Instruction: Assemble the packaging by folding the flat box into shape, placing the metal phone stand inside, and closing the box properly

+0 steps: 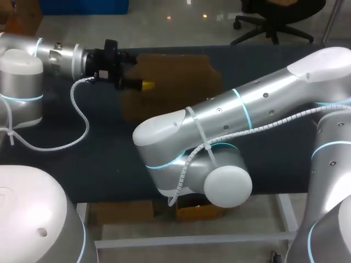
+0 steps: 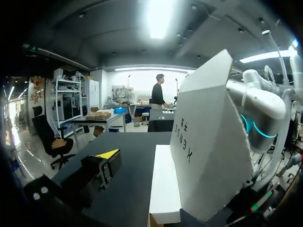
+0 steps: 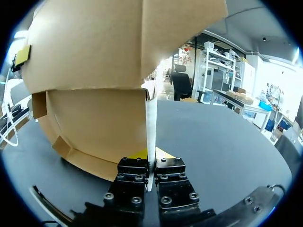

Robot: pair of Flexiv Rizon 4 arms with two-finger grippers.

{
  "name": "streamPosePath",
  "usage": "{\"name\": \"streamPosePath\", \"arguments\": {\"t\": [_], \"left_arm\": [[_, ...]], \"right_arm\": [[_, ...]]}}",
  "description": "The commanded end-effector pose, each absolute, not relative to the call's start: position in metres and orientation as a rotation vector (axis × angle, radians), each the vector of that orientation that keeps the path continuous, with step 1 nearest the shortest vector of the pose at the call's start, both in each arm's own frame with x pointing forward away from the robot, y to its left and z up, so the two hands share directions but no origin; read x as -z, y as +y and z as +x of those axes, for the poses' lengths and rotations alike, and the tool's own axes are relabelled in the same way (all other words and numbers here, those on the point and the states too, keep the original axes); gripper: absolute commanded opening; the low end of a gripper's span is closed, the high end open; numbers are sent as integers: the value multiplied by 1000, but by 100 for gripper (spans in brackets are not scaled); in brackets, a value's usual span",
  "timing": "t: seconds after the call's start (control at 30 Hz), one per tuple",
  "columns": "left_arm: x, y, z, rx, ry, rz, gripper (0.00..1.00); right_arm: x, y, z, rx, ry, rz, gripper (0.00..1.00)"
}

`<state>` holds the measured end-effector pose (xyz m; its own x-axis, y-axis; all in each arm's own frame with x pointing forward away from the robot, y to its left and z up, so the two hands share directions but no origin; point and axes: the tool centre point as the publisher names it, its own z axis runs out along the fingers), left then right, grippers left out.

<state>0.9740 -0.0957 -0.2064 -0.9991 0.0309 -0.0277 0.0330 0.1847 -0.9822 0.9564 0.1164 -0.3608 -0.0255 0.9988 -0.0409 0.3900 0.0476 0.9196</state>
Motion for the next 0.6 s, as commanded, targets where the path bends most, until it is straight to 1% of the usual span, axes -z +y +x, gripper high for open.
{"name": "streamPosePath", "arguments": {"t": [0.03, 0.6], "left_arm": [[197, -85, 964, 1962, 2414, 81, 100], [190, -43, 966, 1844, 2327, 144, 100]], "right_arm": [[351, 104, 955, -1011, 1585, 1467, 0], [336, 96, 947, -1059, 1759, 1475, 0]]}}
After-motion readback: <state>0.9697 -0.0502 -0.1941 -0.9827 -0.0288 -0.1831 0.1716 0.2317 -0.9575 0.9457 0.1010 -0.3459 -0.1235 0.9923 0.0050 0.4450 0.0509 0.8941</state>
